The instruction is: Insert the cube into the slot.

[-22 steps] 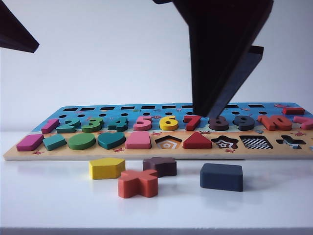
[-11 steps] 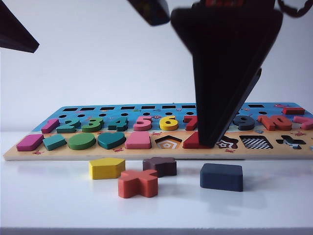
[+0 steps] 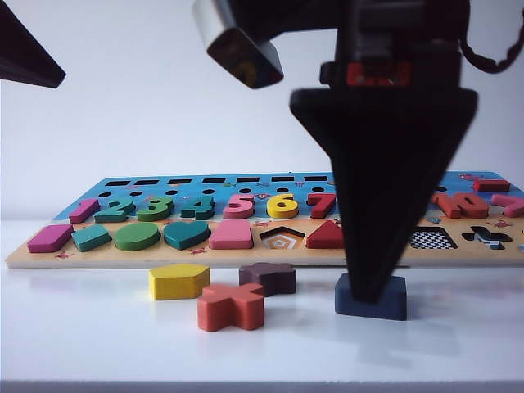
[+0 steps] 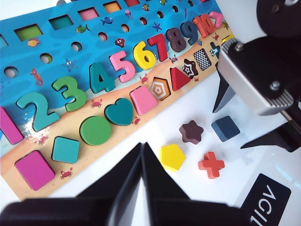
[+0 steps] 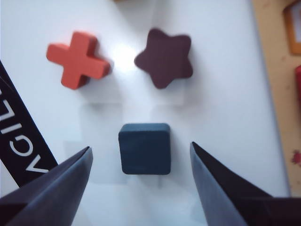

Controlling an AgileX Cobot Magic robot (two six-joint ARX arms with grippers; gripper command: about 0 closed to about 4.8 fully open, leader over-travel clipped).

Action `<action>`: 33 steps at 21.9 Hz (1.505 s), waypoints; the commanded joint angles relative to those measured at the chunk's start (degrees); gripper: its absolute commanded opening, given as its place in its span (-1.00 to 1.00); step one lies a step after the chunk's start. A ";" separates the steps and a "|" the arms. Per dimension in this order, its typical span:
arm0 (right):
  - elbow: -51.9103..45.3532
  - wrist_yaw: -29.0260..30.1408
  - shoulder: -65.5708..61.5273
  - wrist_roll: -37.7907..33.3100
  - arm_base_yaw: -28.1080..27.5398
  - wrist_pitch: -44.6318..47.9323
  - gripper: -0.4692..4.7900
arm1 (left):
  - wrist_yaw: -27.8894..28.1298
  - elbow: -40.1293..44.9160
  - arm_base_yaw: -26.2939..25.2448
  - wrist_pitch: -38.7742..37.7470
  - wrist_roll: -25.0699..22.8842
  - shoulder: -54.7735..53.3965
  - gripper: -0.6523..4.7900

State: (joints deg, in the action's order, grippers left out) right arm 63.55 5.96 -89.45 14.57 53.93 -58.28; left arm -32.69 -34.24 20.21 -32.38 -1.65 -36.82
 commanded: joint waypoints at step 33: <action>-1.46 -1.36 0.52 -1.66 0.02 2.89 -0.35 | -0.07 -0.04 -0.07 0.98 -0.28 -0.02 -0.73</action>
State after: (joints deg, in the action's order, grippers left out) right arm 61.78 4.89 -89.30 13.26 53.93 -55.53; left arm -32.69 -34.24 20.21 -32.38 -1.65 -36.82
